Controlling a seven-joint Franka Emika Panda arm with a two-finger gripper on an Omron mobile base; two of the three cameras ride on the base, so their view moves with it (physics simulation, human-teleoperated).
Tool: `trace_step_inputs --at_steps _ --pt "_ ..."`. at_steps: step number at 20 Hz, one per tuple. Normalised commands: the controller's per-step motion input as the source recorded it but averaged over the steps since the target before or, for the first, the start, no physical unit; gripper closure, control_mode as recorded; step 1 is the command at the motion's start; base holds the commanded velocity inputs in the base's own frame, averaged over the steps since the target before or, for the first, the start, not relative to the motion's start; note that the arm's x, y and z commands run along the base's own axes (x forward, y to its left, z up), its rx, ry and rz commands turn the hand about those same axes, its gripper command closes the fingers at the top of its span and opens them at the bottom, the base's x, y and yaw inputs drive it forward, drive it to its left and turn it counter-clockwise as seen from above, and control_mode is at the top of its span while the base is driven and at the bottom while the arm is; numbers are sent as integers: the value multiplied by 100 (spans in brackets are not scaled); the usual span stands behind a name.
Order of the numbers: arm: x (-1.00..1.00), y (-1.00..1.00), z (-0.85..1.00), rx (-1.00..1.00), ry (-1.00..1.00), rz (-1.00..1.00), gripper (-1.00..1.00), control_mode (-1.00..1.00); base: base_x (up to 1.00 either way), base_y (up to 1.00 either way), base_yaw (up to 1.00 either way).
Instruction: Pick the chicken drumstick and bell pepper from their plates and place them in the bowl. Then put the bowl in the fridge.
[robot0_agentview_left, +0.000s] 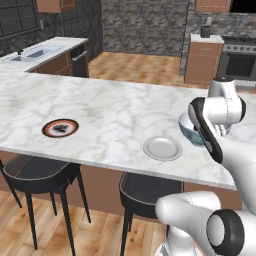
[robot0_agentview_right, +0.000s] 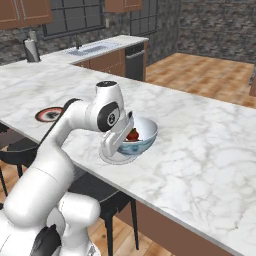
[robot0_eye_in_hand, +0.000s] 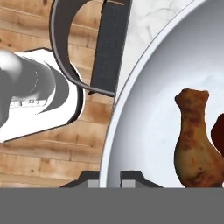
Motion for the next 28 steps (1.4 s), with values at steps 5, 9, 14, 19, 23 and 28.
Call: trace_step_inputs --at_steps 5,9,14,19,23,28 --pt "-24 42 0 6 0 4 100 -100 0 0 0" --pt "-23 35 0 7 0 1 100 -100 0 0 0" --pt "-2 3 0 3 0 0 100 -100 0 0 0" --pt "0 0 0 0 0 0 100 -100 0 0 0" --pt "0 0 0 0 0 0 100 -100 0 0 0" --pt "0 0 0 0 0 0 100 100 0 0 0"
